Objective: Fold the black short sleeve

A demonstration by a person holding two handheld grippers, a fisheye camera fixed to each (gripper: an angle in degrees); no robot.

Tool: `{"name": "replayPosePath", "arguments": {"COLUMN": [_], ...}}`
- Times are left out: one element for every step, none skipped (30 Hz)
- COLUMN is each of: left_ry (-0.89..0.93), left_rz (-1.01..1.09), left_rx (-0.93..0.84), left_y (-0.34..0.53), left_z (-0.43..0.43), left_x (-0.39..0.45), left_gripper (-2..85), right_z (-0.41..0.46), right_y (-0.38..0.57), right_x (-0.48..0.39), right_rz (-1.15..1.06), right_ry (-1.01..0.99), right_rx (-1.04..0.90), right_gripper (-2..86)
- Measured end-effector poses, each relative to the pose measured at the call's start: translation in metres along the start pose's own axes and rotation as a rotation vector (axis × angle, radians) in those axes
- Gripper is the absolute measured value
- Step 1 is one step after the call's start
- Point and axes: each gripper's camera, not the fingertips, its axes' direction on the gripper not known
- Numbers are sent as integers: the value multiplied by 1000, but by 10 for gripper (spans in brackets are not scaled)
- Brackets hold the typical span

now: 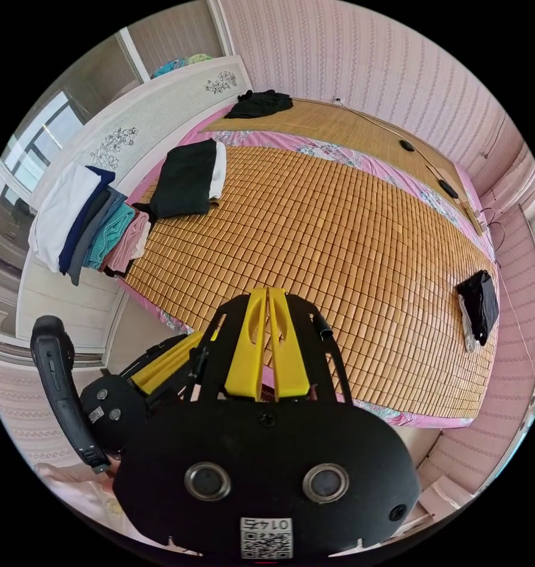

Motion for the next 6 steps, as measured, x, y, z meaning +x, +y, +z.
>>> {"name": "replayPosePath", "arguments": {"left_ry": [22, 32, 56, 67, 64, 55], "left_rz": [24, 41, 66, 84, 96, 131], "left_rx": [8, 7, 1, 25, 46, 77], "left_y": [12, 17, 27, 38, 44, 54], "left_z": [-1, -1, -1, -1, 0, 1], "left_x": [16, 24, 39, 52, 59, 75], "left_gripper": [-8, -8, -9, -9, -9, -9], "right_z": [-8, -20, -30, -35, -45, -56], "right_y": [3, 8, 12, 14, 16, 20], "right_x": [0, 1, 3, 5, 8, 12], "right_rz": [-1, -11, -9, -5, -3, -2], "right_ry": [3, -1, 0, -1, -7, -5], "right_rx": [4, 11, 9, 4, -2, 12], "right_gripper": [-9, -9, -9, -9, -10, -10]}}
